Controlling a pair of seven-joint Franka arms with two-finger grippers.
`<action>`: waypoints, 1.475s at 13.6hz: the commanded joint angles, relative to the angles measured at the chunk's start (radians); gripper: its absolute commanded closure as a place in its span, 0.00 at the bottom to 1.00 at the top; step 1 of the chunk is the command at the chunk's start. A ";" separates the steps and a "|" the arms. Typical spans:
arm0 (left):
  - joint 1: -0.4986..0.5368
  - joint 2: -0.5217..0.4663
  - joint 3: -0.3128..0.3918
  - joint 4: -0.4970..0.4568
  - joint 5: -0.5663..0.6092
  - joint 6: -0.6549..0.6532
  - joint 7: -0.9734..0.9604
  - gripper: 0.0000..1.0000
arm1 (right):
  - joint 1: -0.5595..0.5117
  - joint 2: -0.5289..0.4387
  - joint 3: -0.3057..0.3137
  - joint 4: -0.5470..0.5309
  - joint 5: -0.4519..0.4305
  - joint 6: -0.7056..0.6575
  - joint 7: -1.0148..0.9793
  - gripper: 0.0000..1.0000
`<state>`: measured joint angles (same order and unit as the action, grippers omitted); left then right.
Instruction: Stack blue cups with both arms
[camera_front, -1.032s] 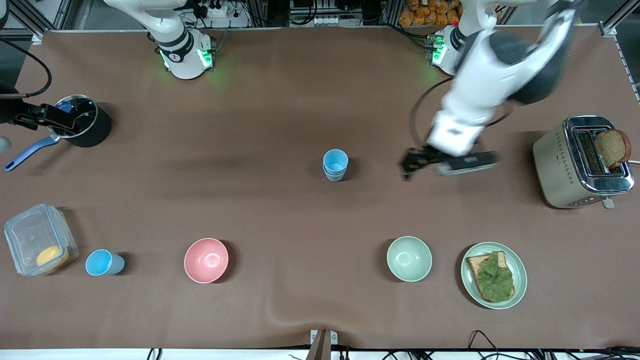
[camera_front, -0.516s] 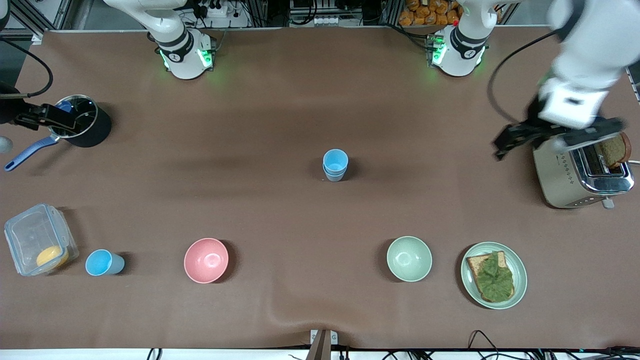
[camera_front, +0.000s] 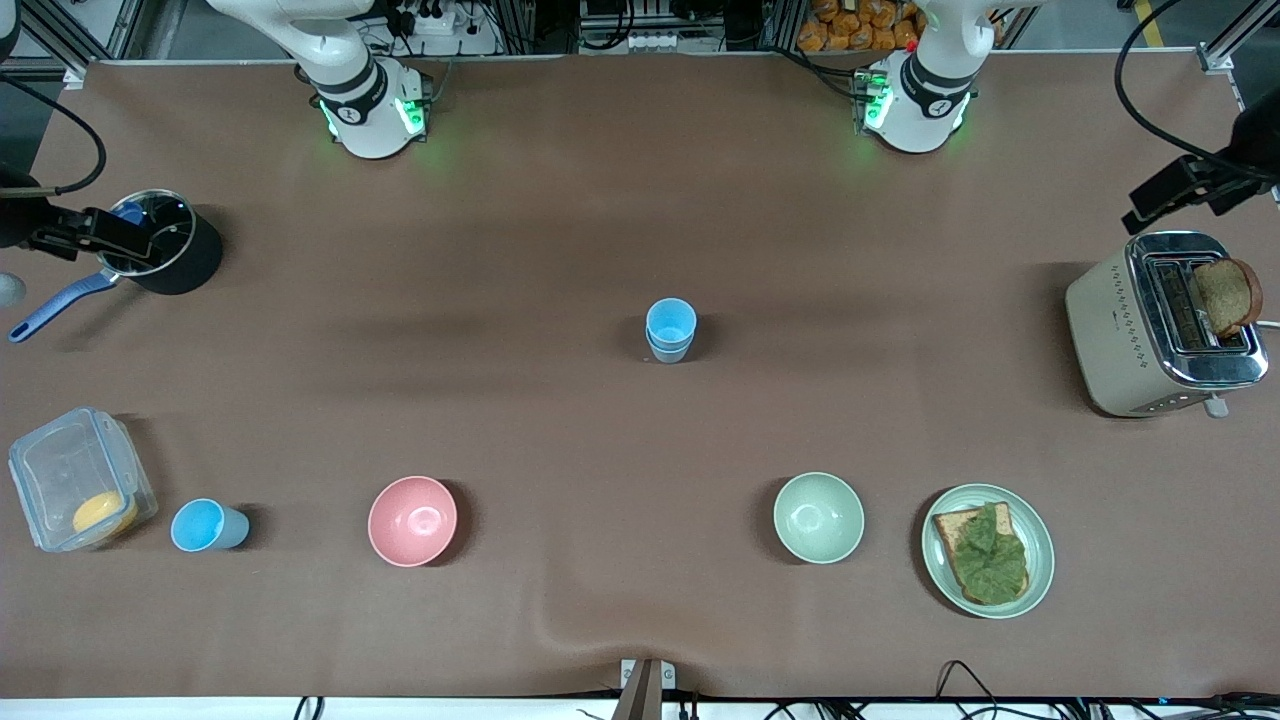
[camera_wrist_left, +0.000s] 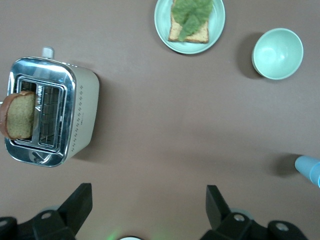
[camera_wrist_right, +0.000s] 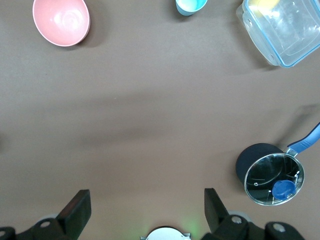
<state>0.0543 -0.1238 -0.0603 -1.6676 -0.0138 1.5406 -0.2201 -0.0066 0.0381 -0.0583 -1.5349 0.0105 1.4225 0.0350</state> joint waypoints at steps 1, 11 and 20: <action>-0.008 0.052 -0.012 0.066 -0.052 -0.062 -0.013 0.00 | -0.006 0.011 0.005 0.021 -0.020 -0.014 -0.003 0.00; -0.116 0.147 0.086 0.177 -0.018 0.002 0.134 0.00 | -0.010 0.011 0.005 0.021 -0.020 -0.016 -0.001 0.00; -0.125 0.142 0.077 0.166 -0.011 0.010 0.134 0.00 | -0.012 0.011 0.003 0.021 -0.020 -0.014 -0.001 0.00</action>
<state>-0.0676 0.0178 0.0162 -1.5146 -0.0378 1.5521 -0.0804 -0.0078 0.0385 -0.0630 -1.5349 0.0076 1.4212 0.0350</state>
